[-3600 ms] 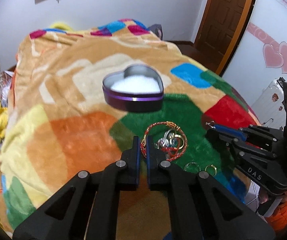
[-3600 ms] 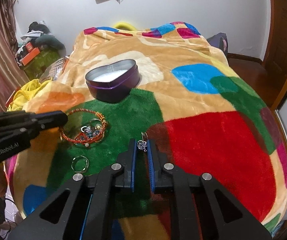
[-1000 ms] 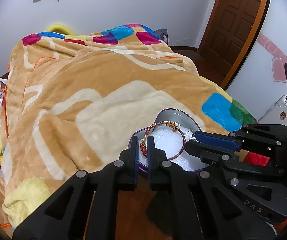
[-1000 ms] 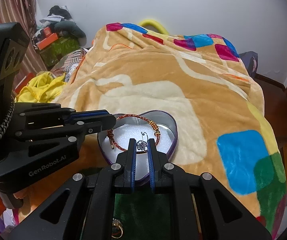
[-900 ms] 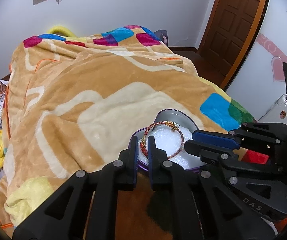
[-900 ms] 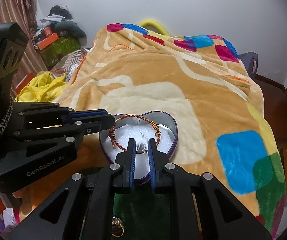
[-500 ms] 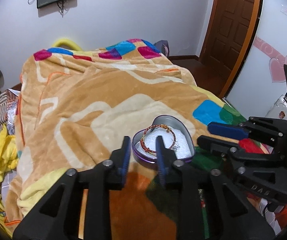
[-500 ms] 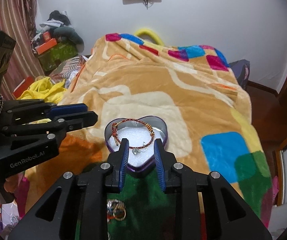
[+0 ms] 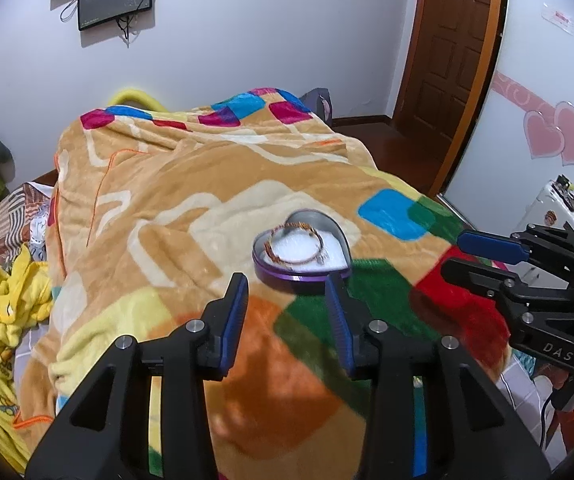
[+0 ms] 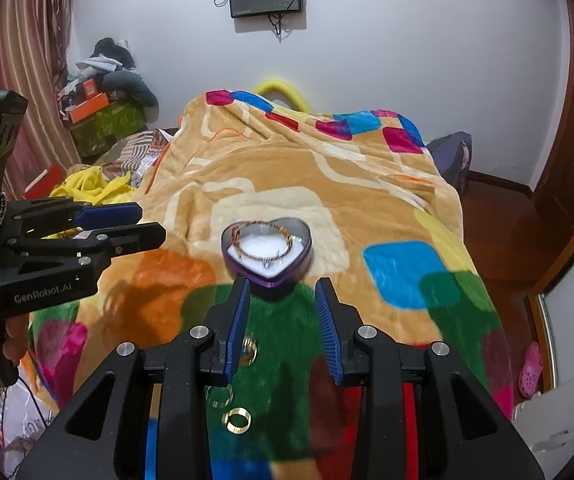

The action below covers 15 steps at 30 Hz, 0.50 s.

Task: Organize jewelry
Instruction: 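Withdraw both tools from the tin back to the jewelry pile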

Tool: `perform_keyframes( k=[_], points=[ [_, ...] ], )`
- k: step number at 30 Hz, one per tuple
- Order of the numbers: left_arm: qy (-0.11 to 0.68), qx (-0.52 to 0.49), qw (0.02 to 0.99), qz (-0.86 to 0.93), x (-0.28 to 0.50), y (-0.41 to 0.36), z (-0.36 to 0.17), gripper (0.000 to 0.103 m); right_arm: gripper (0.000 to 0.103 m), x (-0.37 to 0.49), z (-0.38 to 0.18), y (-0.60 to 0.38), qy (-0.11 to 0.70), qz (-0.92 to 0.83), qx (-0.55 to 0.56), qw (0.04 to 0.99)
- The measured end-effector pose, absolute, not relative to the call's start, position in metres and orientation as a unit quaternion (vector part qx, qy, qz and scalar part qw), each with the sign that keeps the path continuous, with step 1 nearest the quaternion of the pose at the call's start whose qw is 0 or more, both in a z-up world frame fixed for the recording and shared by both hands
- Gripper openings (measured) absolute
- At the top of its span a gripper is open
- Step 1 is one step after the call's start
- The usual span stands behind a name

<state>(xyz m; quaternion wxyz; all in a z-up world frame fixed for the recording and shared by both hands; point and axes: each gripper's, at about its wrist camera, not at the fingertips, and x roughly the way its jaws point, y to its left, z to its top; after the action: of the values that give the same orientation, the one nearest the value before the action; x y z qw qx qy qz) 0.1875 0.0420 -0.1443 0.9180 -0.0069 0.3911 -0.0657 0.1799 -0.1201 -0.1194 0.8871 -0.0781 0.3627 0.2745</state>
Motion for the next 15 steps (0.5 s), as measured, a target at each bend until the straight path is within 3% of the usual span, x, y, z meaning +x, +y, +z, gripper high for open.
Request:
perform_keyframes(
  k=[15],
  points=[
    [0.437,0.013,0.895,-0.087,0.151,0.018,-0.175,0.039,0.031,0.144,-0.172,-0.126,0.427,0.282,-0.071,0.856]
  ],
)
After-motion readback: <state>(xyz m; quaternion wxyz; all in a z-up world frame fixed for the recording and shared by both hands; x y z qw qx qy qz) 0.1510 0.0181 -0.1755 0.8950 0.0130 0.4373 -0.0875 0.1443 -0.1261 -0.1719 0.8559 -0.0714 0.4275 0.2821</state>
